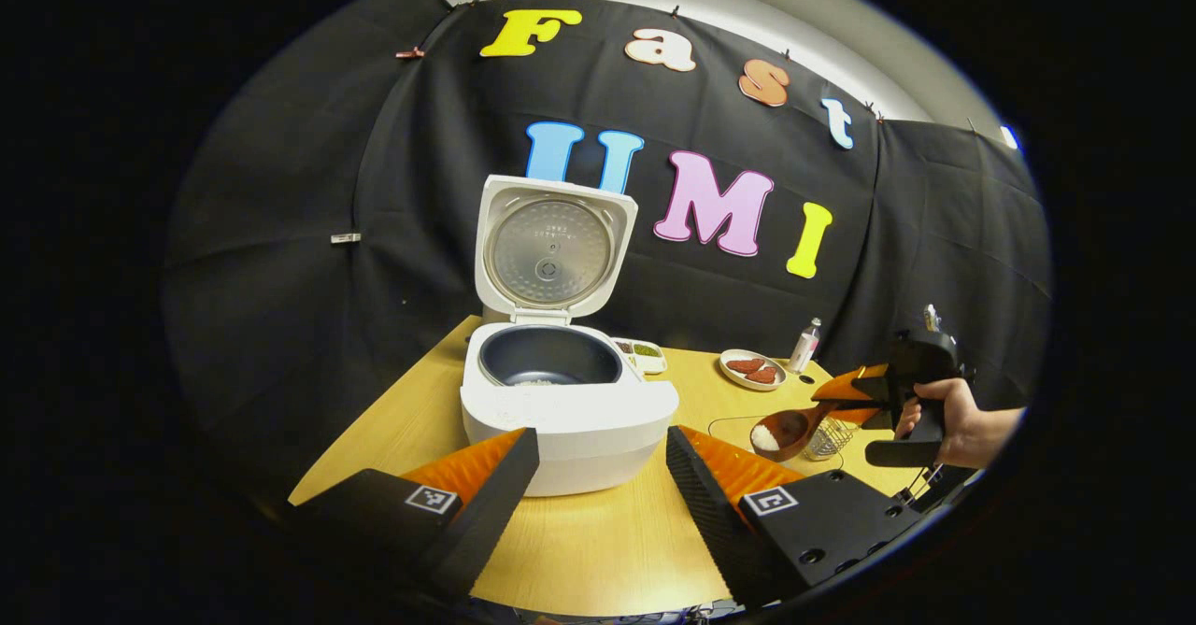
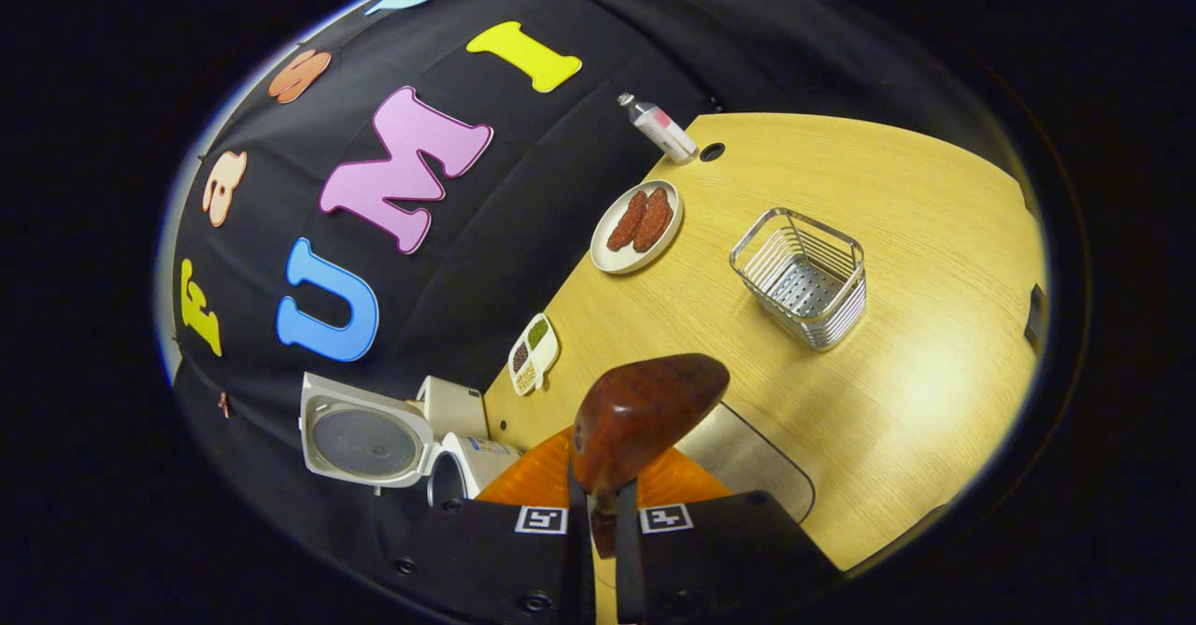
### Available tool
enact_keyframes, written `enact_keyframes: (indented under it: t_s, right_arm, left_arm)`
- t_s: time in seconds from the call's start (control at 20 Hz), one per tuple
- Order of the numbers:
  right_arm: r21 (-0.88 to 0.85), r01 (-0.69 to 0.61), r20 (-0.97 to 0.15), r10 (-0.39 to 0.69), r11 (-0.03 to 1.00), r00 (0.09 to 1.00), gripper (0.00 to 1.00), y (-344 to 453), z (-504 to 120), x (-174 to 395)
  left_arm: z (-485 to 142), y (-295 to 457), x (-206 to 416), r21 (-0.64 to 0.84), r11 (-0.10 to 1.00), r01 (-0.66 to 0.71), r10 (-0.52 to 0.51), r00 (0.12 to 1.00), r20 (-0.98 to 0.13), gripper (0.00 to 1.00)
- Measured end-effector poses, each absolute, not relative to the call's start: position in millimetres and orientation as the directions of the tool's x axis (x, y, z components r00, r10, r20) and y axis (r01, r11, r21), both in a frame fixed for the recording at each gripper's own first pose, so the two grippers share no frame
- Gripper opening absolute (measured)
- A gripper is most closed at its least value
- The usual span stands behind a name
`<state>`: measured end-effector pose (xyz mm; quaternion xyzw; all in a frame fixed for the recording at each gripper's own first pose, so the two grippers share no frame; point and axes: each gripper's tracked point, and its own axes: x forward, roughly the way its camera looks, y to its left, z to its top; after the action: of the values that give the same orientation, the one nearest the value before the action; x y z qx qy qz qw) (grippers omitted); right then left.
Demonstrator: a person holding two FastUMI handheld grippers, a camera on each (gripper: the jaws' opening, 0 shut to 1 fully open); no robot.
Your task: Close the left gripper, press the button to open the rice cooker; take a wooden spoon from the chopstick holder with the right hand, scoop a spoonful of rice and pour it into the rice cooker, then put the wooden spoon back into the chopstick holder.
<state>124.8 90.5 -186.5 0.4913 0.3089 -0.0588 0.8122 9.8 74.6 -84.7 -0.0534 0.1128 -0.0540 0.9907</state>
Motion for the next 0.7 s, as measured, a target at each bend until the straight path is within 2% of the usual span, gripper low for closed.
enact_keyframes:
  t_s: [0.15,0.7]
  right_arm:
    - [0.795,0.396,-0.539,0.234,0.460,0.809,0.14,100,-169,136]
    - [0.881,0.237,-0.395,0.362,0.408,0.844,0.13,190,-70,190]
  left_arm:
    - [-83,73,7,-0.157,0.984,0.082,-0.115,0.970,-0.213,0.95]
    - [-84,103,-14,-0.150,0.988,0.020,-0.049,0.980,-0.191,0.95]
